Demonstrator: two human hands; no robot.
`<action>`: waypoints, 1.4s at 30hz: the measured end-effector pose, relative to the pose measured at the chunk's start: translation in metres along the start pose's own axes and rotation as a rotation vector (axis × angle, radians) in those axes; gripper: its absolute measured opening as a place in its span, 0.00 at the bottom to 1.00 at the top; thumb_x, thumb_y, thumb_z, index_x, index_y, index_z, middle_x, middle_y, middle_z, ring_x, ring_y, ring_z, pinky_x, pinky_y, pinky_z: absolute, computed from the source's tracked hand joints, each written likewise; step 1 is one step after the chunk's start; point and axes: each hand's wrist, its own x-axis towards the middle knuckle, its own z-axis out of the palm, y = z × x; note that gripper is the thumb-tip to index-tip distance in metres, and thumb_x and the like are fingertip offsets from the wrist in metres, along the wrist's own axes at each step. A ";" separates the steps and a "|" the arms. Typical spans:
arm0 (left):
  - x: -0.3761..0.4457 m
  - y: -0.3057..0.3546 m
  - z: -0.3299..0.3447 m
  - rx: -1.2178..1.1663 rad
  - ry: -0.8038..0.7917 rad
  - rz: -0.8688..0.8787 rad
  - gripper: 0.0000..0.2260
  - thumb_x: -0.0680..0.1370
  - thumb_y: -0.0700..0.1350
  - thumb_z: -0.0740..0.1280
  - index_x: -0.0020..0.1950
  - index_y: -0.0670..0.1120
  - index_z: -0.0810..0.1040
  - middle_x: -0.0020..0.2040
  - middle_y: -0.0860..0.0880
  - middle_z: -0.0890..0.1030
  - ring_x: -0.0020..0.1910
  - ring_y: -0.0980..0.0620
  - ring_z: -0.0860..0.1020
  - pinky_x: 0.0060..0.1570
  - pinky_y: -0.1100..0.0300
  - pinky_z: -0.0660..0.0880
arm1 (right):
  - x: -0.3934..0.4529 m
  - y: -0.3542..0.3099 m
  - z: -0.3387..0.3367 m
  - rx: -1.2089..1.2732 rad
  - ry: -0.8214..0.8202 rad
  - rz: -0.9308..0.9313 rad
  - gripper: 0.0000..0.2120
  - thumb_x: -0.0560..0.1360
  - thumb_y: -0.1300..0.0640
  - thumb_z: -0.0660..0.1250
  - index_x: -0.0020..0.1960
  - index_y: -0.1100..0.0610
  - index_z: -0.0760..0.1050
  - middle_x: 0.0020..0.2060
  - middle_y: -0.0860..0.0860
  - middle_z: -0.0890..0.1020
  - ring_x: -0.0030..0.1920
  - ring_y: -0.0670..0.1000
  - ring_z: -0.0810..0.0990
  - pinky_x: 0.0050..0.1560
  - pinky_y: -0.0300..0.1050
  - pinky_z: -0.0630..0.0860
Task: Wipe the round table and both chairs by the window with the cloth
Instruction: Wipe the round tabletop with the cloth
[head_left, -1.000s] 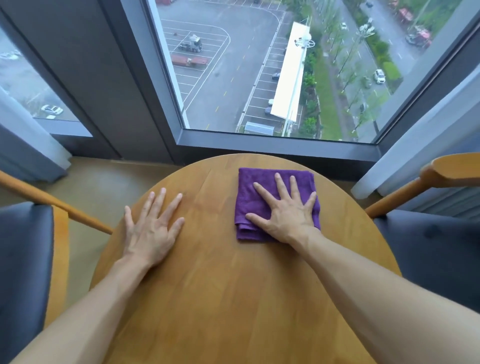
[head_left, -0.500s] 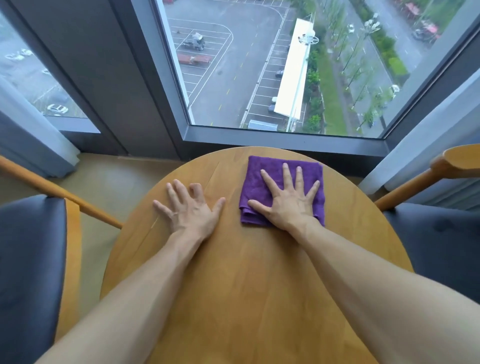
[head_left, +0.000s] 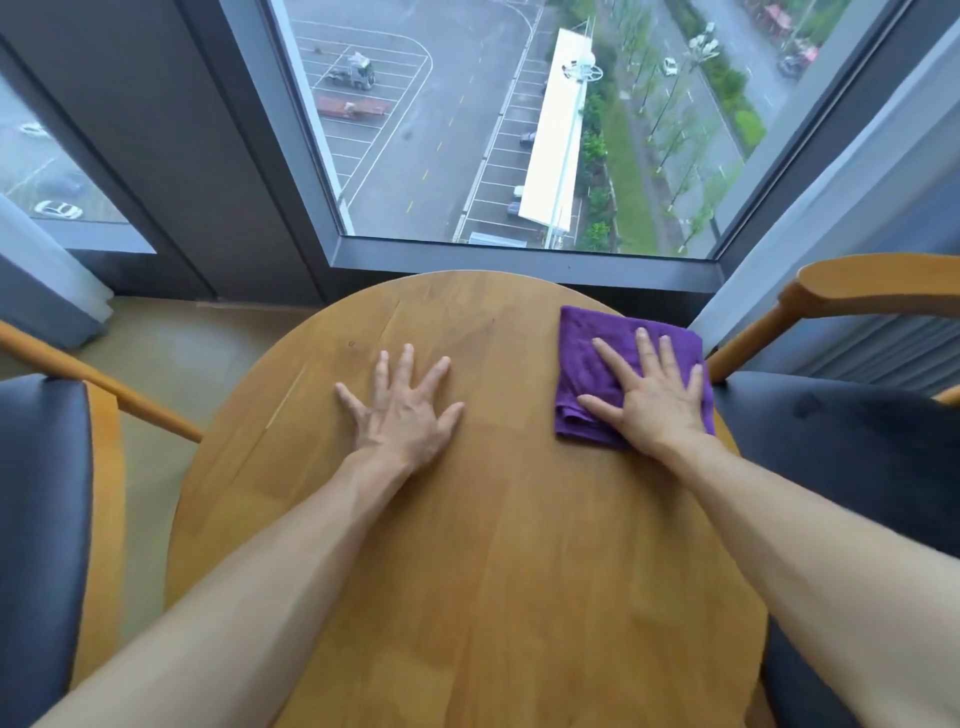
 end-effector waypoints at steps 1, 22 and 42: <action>-0.004 -0.002 0.000 0.019 -0.012 0.000 0.29 0.80 0.67 0.52 0.79 0.66 0.47 0.82 0.51 0.41 0.81 0.45 0.39 0.70 0.24 0.40 | -0.004 0.017 0.000 0.023 -0.003 0.023 0.40 0.66 0.20 0.45 0.76 0.29 0.41 0.80 0.49 0.40 0.79 0.55 0.38 0.75 0.69 0.43; -0.060 0.019 0.007 -0.018 -0.014 -0.122 0.23 0.84 0.58 0.53 0.79 0.67 0.52 0.82 0.52 0.47 0.81 0.47 0.45 0.70 0.24 0.48 | -0.081 -0.061 0.032 -0.007 0.021 -0.279 0.36 0.73 0.24 0.48 0.77 0.31 0.40 0.80 0.49 0.37 0.78 0.56 0.33 0.71 0.72 0.35; -0.131 0.026 0.029 0.021 -0.057 0.091 0.24 0.84 0.55 0.56 0.79 0.63 0.54 0.82 0.52 0.47 0.81 0.49 0.45 0.70 0.26 0.49 | -0.204 -0.012 0.055 0.048 0.077 -0.048 0.37 0.73 0.24 0.47 0.77 0.32 0.40 0.80 0.50 0.39 0.79 0.56 0.34 0.74 0.69 0.37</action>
